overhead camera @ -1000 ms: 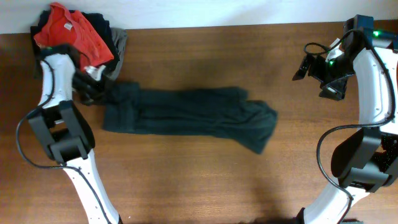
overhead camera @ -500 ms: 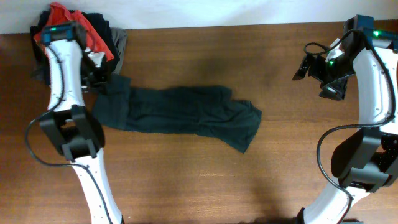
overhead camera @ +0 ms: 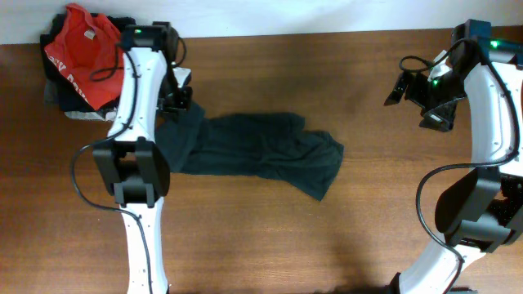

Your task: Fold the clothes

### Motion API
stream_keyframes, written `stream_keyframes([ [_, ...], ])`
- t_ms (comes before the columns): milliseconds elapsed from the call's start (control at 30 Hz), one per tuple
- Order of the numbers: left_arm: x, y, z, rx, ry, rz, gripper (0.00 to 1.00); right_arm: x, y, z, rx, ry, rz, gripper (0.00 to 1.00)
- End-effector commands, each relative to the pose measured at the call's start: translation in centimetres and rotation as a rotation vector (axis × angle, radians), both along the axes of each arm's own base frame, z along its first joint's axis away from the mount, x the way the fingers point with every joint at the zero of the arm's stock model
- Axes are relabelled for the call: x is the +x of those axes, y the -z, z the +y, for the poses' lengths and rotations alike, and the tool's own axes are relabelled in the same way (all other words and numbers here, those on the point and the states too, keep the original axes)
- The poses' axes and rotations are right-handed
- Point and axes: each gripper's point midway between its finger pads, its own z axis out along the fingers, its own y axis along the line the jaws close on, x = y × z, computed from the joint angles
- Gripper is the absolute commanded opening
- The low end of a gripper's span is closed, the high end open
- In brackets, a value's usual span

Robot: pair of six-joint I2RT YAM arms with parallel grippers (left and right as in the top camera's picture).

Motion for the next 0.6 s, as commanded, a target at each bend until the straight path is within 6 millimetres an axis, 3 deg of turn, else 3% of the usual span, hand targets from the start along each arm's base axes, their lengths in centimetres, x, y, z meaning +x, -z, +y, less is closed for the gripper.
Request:
stream_keyframes([
  [0, -0.4, 0.5, -0.5, 0.015, 0.009, 0.022, 0.04, 0.2, -0.2, 0.1, -0.006, -0.005, -0.007, 0.99],
  [67, -0.6, 0.9, -0.2, 0.051, 0.008, 0.032, 0.04, 0.2, -0.2, 0.1, -0.006, -0.005, -0.007, 0.99],
  [233, -0.8, 1.1, 4.0, 0.289, -0.113, 0.019, 0.01, 0.2, -0.2, 0.1, -0.006, -0.005, -0.007, 0.98],
  [567, -1.0, 1.1, 9.2, 0.319, -0.271, 0.016, 0.01, 0.2, -0.2, 0.1, -0.006, -0.005, -0.007, 0.99],
])
